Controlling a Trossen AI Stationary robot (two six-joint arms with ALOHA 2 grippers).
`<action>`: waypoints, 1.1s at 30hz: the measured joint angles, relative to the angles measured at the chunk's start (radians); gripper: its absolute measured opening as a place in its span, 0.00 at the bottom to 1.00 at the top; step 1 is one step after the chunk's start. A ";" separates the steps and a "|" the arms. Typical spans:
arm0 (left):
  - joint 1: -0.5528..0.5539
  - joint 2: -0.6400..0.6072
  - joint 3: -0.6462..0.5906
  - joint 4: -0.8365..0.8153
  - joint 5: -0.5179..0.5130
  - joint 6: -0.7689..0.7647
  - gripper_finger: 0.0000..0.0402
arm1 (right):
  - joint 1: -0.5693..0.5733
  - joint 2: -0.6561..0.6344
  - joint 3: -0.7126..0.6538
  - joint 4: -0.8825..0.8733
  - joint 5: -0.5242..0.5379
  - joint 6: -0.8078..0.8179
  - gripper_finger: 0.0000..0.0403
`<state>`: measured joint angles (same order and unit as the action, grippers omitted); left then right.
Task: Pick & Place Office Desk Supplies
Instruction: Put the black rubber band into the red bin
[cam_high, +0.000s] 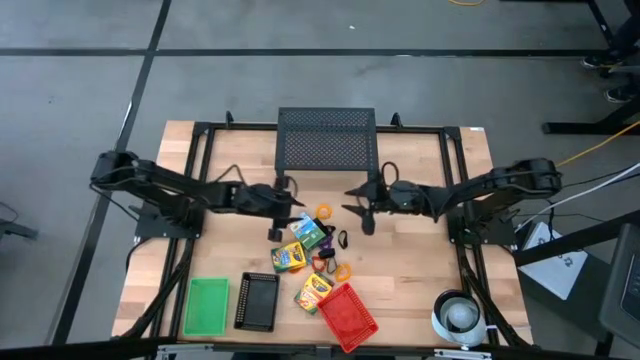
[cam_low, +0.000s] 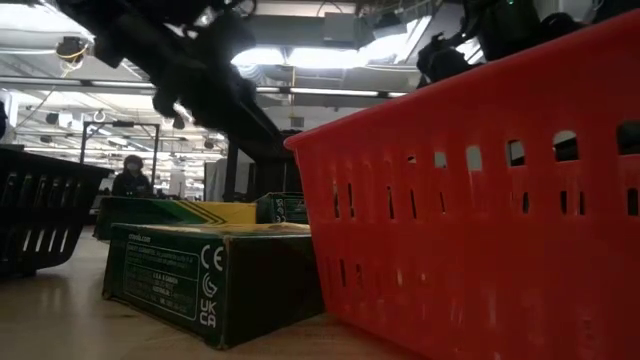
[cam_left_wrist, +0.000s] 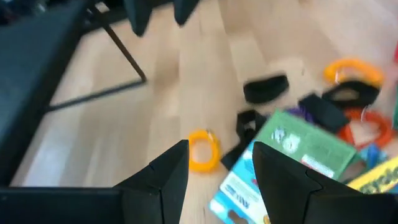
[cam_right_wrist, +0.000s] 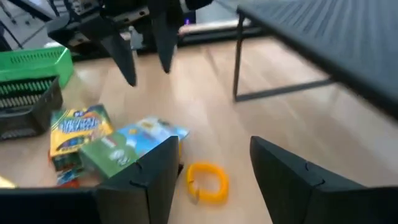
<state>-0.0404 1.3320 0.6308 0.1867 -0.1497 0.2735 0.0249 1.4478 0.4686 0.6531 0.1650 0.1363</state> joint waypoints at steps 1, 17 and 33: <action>-0.004 0.018 0.009 0.000 -0.008 0.001 0.44 | 0.004 0.006 0.006 -0.025 0.001 0.022 0.50; -0.006 0.215 0.104 0.112 0.206 0.020 0.41 | 0.066 0.020 0.015 -0.287 0.153 0.209 0.50; -0.029 0.420 0.319 -0.072 0.324 0.172 0.01 | 0.061 0.019 0.015 -0.282 0.149 0.185 0.50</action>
<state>-0.0697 1.7524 0.9497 0.1144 0.1746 0.4453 0.0864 1.4673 0.4831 0.3710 0.3141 0.3213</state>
